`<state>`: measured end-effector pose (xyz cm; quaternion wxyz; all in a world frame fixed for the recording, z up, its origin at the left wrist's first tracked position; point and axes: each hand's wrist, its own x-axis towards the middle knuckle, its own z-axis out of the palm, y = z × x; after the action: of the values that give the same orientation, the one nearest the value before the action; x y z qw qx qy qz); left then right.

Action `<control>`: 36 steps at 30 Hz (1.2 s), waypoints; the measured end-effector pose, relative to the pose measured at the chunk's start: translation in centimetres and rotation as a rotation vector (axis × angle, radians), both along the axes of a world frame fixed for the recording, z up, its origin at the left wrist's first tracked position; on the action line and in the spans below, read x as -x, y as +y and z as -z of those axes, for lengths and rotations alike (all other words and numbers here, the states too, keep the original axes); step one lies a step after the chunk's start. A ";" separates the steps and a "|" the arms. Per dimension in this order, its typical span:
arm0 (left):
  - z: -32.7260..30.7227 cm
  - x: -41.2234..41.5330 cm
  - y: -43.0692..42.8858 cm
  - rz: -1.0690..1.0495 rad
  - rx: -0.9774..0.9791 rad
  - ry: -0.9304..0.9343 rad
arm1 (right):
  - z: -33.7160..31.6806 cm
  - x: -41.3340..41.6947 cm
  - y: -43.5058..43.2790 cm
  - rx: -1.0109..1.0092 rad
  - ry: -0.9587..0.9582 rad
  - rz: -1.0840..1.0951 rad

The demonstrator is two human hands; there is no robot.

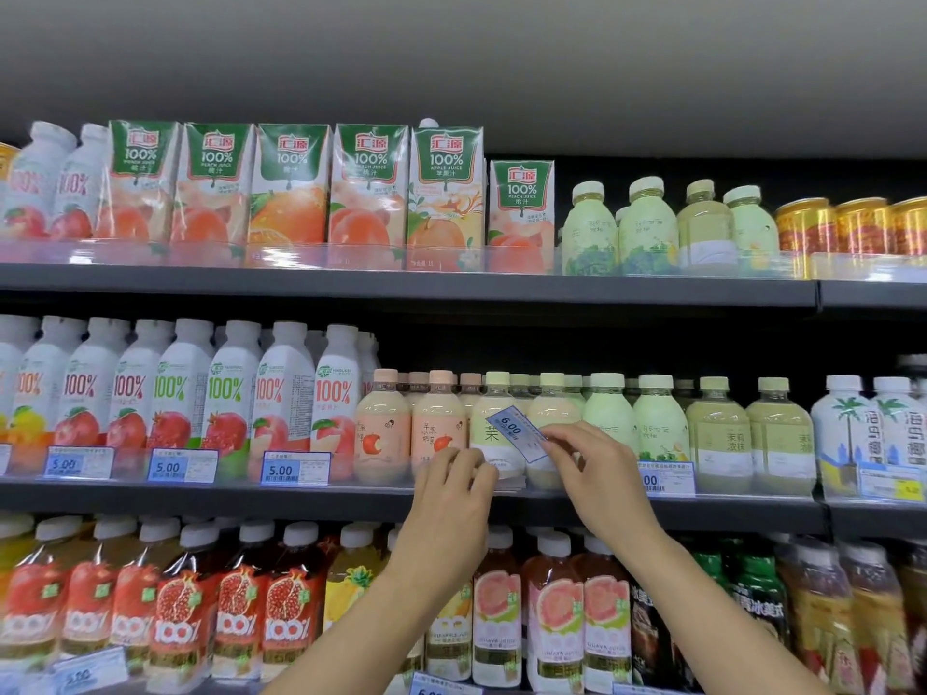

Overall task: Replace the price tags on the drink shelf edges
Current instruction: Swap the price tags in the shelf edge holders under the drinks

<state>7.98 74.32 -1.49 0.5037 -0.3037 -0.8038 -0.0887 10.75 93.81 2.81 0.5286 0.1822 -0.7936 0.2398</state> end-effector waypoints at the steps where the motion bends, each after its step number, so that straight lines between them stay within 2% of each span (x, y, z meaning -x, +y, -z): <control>1: 0.0 0.0 -0.1 0.013 -0.009 -0.002 | 0.0 0.0 0.0 -0.024 0.007 0.007; 18: -0.4 1.0 -0.6 0.164 -0.160 -0.070 | 0.2 -0.5 1.6 -0.467 0.011 0.326; 19: -0.6 1.0 -0.7 0.180 -0.168 -0.072 | 0.0 -1.0 1.2 -0.454 -0.012 0.291; 22: -1.1 0.8 -1.3 0.217 -0.165 -0.070 | -0.6 -2.6 -0.7 -0.326 -0.188 0.009; 25: -1.5 0.2 -2.1 0.227 -0.168 -0.139 | -0.8 -2.6 -2.6 -0.309 -0.197 -0.124; 32: -1.6 -0.8 -6.6 0.245 -0.258 -0.367 | -0.7 -0.7 -5.2 -0.321 -0.118 -0.113; 36: -1.6 -1.1 -9.5 0.243 -0.272 -0.376 | -0.7 -0.3 -7.6 -0.312 -0.128 -0.130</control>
<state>9.12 64.83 0.06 0.3671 -0.3056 -0.8218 -0.3105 11.03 86.23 3.52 0.4259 0.2974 -0.8397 0.1586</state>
